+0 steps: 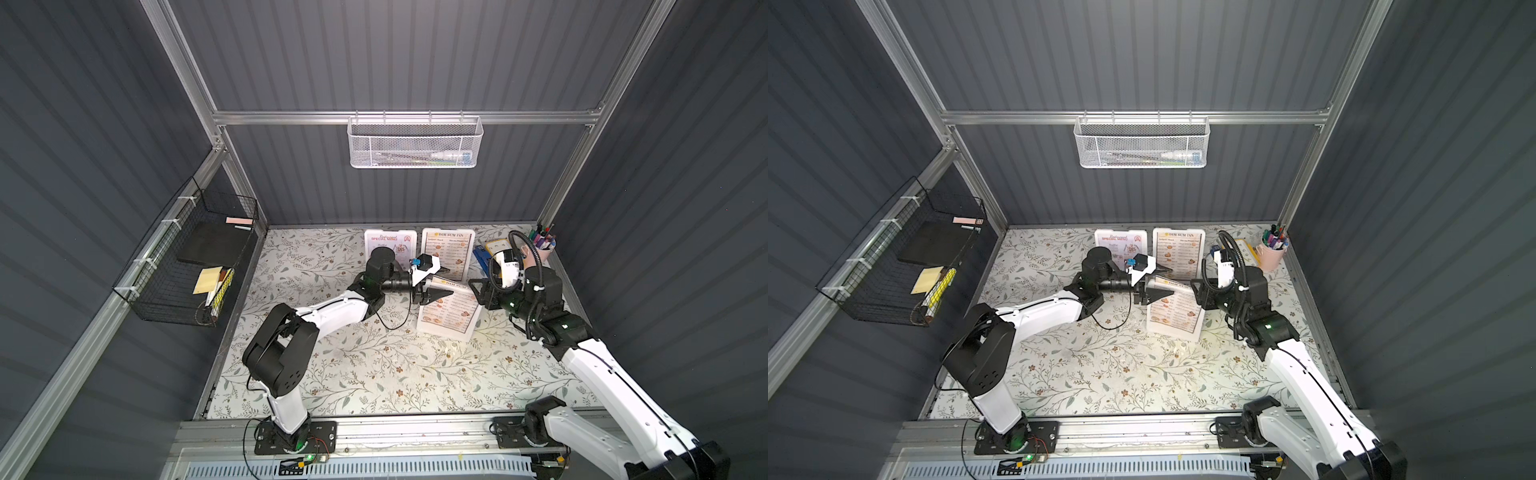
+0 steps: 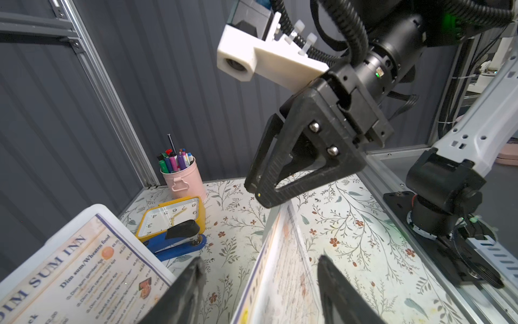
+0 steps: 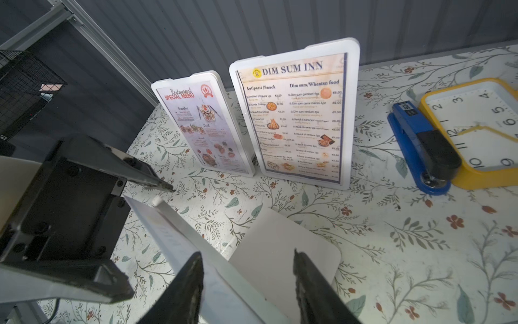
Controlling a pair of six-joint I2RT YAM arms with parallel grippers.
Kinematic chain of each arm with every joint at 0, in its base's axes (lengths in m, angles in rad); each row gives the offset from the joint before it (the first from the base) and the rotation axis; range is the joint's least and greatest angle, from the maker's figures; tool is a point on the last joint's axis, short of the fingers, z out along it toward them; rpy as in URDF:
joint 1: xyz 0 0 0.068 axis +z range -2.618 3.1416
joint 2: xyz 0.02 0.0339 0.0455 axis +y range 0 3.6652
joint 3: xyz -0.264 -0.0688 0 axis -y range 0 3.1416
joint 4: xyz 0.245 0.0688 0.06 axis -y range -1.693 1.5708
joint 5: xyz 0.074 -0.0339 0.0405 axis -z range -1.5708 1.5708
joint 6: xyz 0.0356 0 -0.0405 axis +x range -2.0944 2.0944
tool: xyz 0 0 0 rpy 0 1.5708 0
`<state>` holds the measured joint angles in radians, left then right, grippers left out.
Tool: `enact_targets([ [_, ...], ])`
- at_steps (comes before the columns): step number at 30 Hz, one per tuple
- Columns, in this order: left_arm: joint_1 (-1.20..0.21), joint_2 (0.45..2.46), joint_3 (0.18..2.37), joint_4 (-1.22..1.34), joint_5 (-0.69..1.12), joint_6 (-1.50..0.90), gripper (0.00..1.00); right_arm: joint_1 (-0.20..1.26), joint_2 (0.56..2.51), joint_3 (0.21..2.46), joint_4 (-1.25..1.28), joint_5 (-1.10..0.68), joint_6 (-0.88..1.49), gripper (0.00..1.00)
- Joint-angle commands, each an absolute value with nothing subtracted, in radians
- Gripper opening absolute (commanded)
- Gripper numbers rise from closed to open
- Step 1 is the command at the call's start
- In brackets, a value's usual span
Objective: Insert the menus into the narrow rack
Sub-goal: Insert the menu into the narrow rack.
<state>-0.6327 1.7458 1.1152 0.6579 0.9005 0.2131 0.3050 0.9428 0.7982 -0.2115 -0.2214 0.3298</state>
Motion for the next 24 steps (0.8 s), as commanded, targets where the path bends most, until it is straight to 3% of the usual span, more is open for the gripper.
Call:
enact_targets([
  [1, -0.640, 1.696, 1.118, 0.647, 0.874, 0.209, 0.69, 0.321, 0.949, 0.838, -0.228, -0.180, 0.309, 0.54],
  [13, -0.640, 1.586, 1.066, 0.675, 0.732, 0.159, 0.76, 0.409, 1.012, 0.955, -0.315, -0.022, 0.266, 0.55],
  [19, -0.640, 1.494, 0.931, 0.750, 0.642, 0.132, 0.76, 0.460, 1.005, 0.966, -0.343, 0.057, 0.274, 0.56],
  [24, -0.638, 1.418, 0.765, 0.847, 0.576, 0.109, 0.77, 0.459, 0.876, 0.869, -0.304, 0.159, 0.292, 0.72],
])
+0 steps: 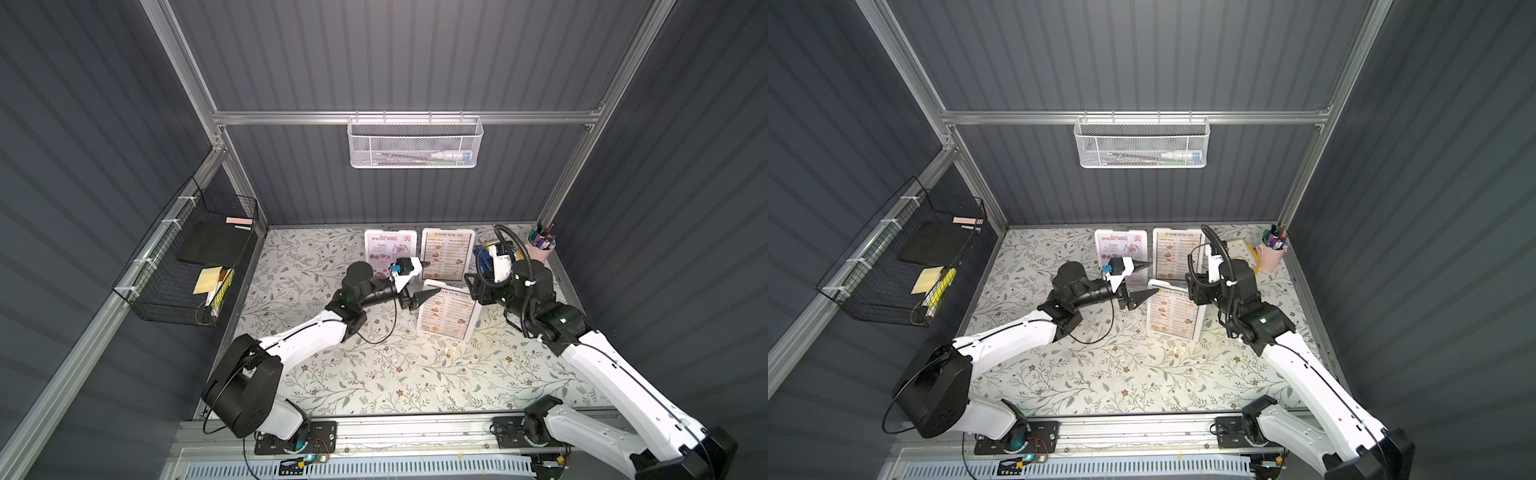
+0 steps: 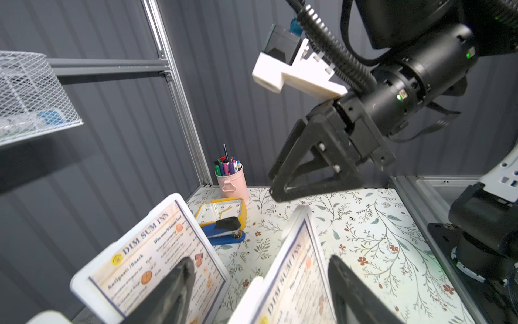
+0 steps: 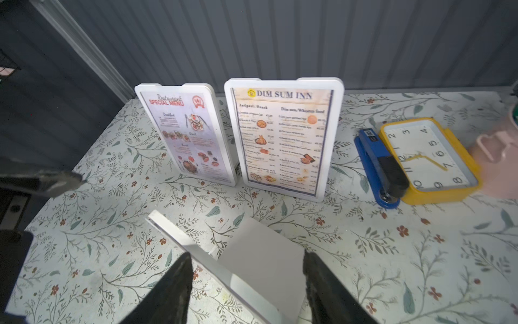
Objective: Insert the menus into the narrow rack
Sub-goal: Insert the menu into the narrow rack, then move the narrow rack to the center of the board.
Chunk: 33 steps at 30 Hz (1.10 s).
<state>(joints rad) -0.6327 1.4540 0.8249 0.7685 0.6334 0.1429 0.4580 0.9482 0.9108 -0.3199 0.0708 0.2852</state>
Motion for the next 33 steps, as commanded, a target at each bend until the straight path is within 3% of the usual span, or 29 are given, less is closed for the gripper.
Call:
enact_targets([
  [1, -0.638, 1.402, 0.731, 0.869, 0.553, 0.100, 0.77, 0.459, 0.843, 0.839, -0.290, 0.165, 0.293, 0.77],
  [4, -0.637, 1.361, 0.628, 0.976, 0.519, 0.060, 0.80, 0.459, 0.763, 0.763, -0.292, 0.191, 0.316, 0.86],
  [11, -0.637, 1.415, 0.577, 1.077, 0.550, 0.042, 0.81, 0.458, 0.674, 0.550, -0.214, 0.154, 0.374, 0.93],
  [17, -0.637, 1.520, 0.606, 1.112, 0.571, 0.045, 0.81, 0.459, 0.685, 0.432, -0.080, 0.103, 0.402, 0.94],
  [25, -0.634, 1.599, 0.647, 1.127, 0.601, 0.051, 0.81, 0.459, 0.862, 0.450, 0.014, -0.032, 0.389, 0.92],
  [33, -0.592, 1.593, 0.646, 1.109, 0.568, 0.042, 0.80, 0.459, 0.913, 0.424, 0.130, -0.170, 0.366, 0.88],
])
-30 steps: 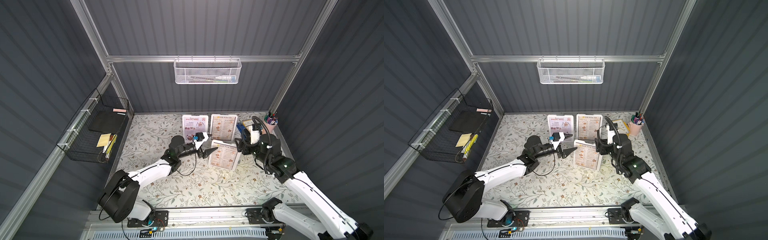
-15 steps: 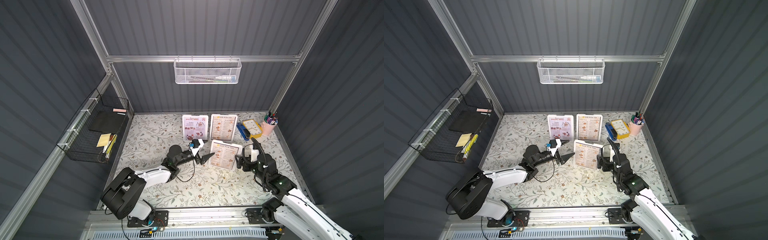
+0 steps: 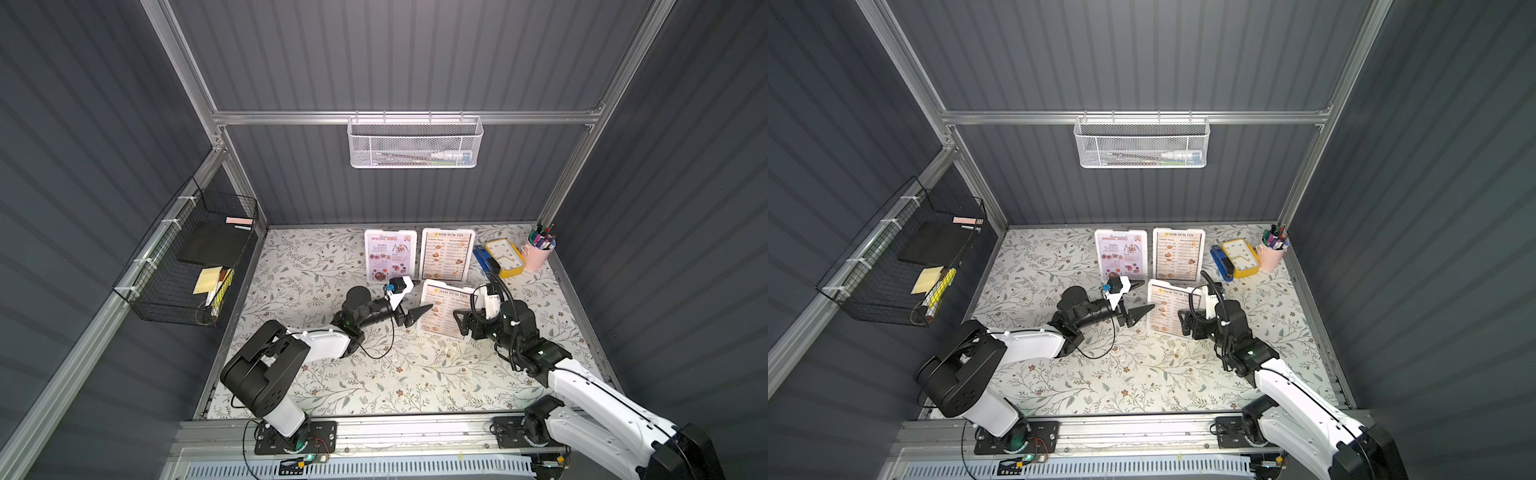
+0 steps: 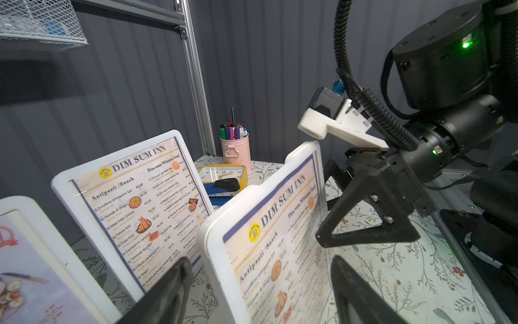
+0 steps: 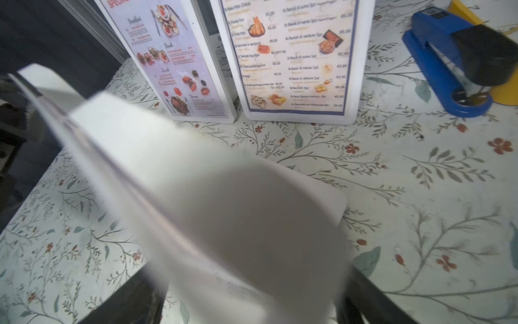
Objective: Insert the menus into the narrow rack
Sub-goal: Move the narrow rack to the center of the board.
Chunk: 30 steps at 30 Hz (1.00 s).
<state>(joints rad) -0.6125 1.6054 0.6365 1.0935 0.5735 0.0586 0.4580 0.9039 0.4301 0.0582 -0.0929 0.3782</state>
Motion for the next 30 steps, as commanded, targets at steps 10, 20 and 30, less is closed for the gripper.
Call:
enact_targets([
  [10, -0.538, 1.458, 0.569, 1.092, 0.519, 0.006, 0.80, 0.464, 1.013, 0.419, 0.258, -0.290, 0.331, 0.65],
  [20, -0.530, 1.164, 0.496, 0.902, 0.321, -0.059, 0.81, 0.492, 1.143, 0.440, 0.384, -0.419, 0.286, 0.18],
  [30, -0.526, 0.835, 0.487, 0.617, 0.127, -0.184, 0.88, 0.672, 1.313, 0.597, 0.403, -0.499, 0.185, 0.05],
])
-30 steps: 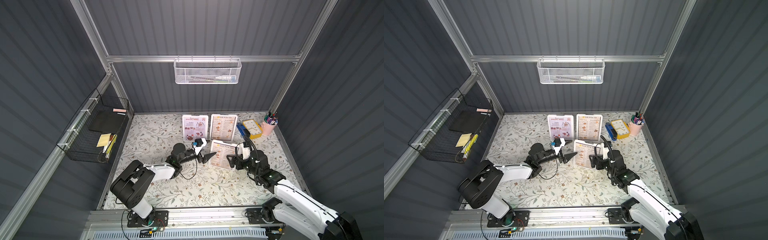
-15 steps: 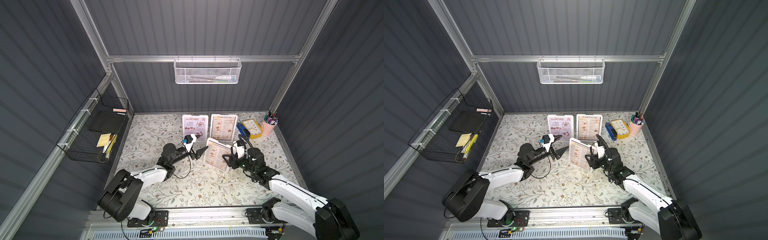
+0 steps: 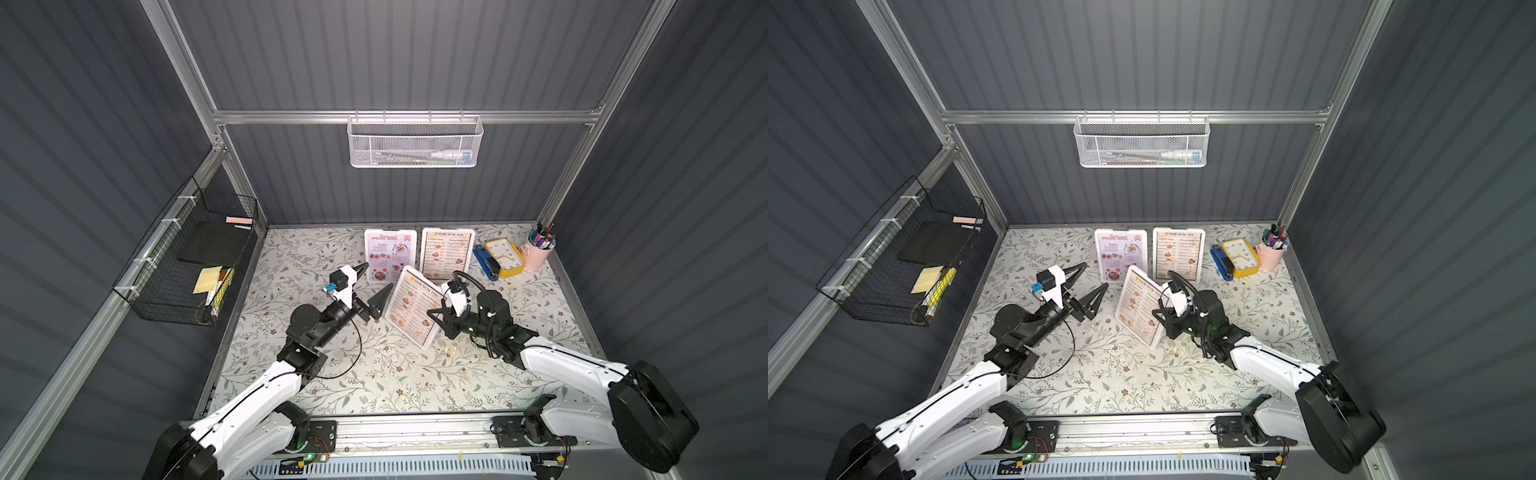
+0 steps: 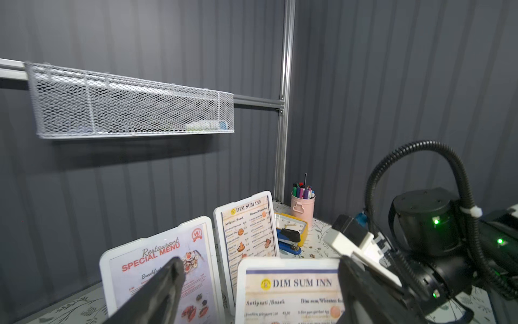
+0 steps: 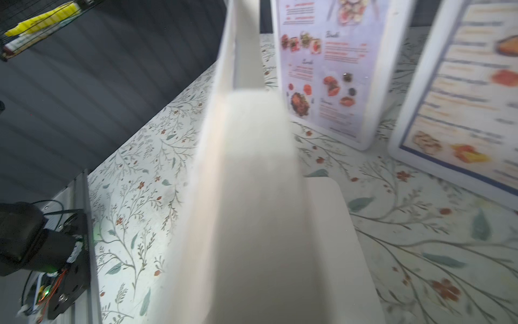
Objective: Insert the menus into the narrow rack
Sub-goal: Move the narrow rack to the center of the board.
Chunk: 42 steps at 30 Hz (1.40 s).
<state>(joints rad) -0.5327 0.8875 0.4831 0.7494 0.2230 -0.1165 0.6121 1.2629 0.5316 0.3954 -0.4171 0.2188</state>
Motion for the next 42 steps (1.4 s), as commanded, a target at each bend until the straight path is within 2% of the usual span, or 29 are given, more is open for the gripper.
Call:
enact_targets([
  [1, -0.526, 0.808, 0.492, 0.577, 0.089, -0.209, 0.88, 0.703, 1.348, 0.635, 0.403, -0.510, 0.168, 0.05],
  [4, -0.525, 0.730, 0.502, 0.474, -0.013, -0.274, 0.92, 0.791, 1.472, 0.760, 0.402, -0.529, 0.115, 0.04],
  [6, -0.525, 0.679, 0.503, 0.420, -0.064, -0.303, 0.99, 0.832, 1.558, 0.851, 0.400, -0.557, 0.095, 0.04],
  [12, -0.523, 0.578, 0.497, 0.312, -0.173, -0.369, 0.99, 0.870, 1.852, 1.173, 0.372, -0.682, 0.052, 0.02],
  [17, -0.521, 0.530, 0.474, 0.266, -0.257, -0.419, 0.99, 0.871, 2.023, 1.367, 0.364, -0.706, 0.041, 0.03],
  [27, -0.520, 0.535, 0.449, 0.239, -0.316, -0.478, 0.99, 0.850, 2.245, 1.676, 0.221, -0.717, 0.030, 0.23],
  [29, -0.520, 0.533, 0.444, 0.229, -0.327, -0.489, 0.99, 0.843, 2.265, 1.702, 0.216, -0.717, 0.040, 0.25],
  [35, -0.520, 0.539, 0.402, 0.231, -0.338, -0.551, 0.99, 0.835, 2.246, 1.693, 0.232, -0.675, 0.069, 0.40],
  [42, -0.519, 0.685, 0.341, 0.293, -0.348, -0.623, 0.99, 0.834, 2.051, 1.480, 0.334, -0.577, 0.120, 0.53],
])
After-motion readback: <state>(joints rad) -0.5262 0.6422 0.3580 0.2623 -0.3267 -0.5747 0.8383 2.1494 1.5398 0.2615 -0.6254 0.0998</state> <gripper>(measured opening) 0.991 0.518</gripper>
